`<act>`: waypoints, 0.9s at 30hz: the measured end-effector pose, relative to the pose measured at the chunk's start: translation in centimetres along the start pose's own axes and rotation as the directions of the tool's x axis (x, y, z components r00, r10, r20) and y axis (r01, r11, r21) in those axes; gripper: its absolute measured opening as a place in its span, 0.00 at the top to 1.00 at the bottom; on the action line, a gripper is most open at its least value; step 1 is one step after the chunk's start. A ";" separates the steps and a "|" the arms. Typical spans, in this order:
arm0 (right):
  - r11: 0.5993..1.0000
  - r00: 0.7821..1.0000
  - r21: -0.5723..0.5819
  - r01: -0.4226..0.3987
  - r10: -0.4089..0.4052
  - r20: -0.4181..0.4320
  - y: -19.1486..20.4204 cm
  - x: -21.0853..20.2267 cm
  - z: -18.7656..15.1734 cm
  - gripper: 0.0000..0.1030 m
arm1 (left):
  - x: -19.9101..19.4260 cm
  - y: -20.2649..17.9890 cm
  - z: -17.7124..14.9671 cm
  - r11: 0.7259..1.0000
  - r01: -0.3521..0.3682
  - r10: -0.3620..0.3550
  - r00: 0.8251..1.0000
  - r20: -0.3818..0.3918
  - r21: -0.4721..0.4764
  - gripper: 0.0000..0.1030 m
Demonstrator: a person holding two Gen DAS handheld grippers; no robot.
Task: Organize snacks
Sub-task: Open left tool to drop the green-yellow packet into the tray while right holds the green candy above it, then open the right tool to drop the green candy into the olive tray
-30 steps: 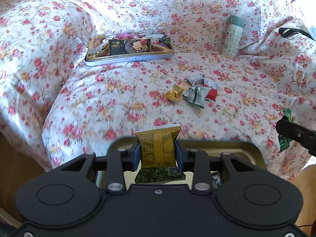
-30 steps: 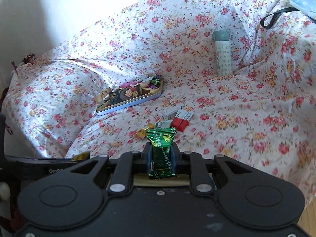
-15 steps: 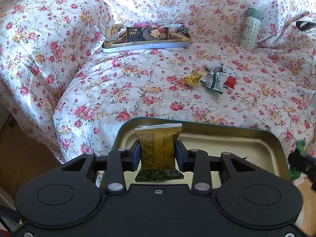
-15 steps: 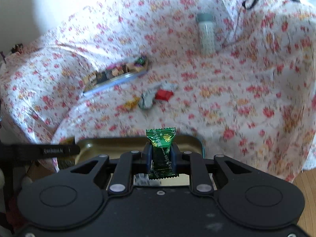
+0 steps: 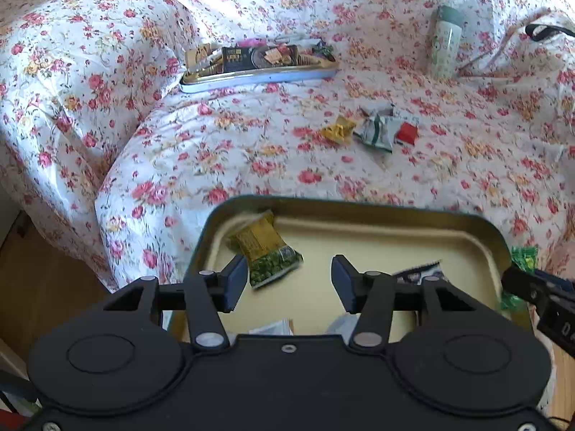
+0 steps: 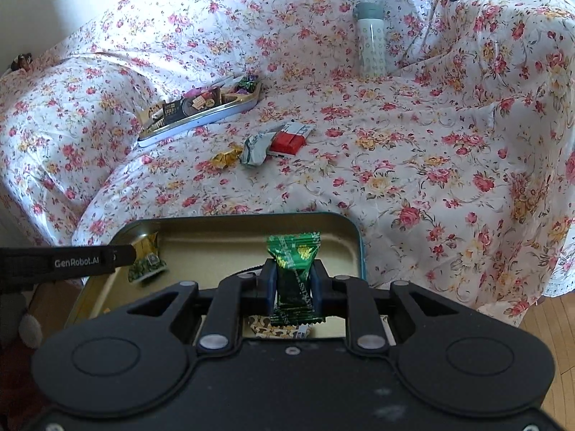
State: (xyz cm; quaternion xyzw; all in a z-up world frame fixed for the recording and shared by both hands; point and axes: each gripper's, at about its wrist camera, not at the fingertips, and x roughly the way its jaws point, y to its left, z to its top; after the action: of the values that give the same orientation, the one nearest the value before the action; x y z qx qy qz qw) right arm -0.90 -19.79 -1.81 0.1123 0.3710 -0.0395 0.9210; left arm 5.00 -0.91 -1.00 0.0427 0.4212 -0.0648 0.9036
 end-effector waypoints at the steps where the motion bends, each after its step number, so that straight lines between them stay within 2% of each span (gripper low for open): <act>1: 1.000 1.000 -0.001 -0.001 0.001 -0.001 0.0 0.0 -0.1 0.77 | -0.1 0.0 -0.2 1.000 -0.002 0.002 1.000 -0.001 0.003 0.42; 3: 1.000 1.000 -0.003 0.000 0.000 -0.001 0.0 0.0 -0.1 0.75 | -0.2 -0.1 -0.5 1.000 -0.005 0.005 1.000 -0.003 0.008 0.42; 8: 1.000 1.000 -0.008 0.006 -0.006 0.001 0.1 -0.2 -0.1 0.59 | -0.6 -0.1 -1.1 1.000 -0.003 0.003 1.000 -0.009 0.004 0.39; 18: 0.999 1.000 -0.041 0.005 -0.006 -0.020 0.7 -0.1 -0.7 0.49 | -1.0 -0.4 -2.0 1.000 -0.001 0.001 1.000 -0.020 0.023 0.37; 20: 0.999 1.000 -0.047 0.003 -0.004 -0.023 0.9 -0.1 -0.7 0.46 | -1.1 -0.4 -2.1 1.000 -0.005 0.005 1.000 -0.016 0.025 0.31; 27: 0.998 1.000 -0.057 0.005 -0.006 -0.028 1.0 0.0 -0.7 0.39 | -1.2 -0.1 -2.2 1.000 -0.014 0.014 1.000 -0.009 0.021 0.31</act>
State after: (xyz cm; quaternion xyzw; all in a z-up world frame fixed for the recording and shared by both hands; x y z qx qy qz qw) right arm -1.27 -18.70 -2.13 0.0854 0.3853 -0.0298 0.9183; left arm 2.54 -0.66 -1.46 0.0557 0.4245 -0.0626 0.9015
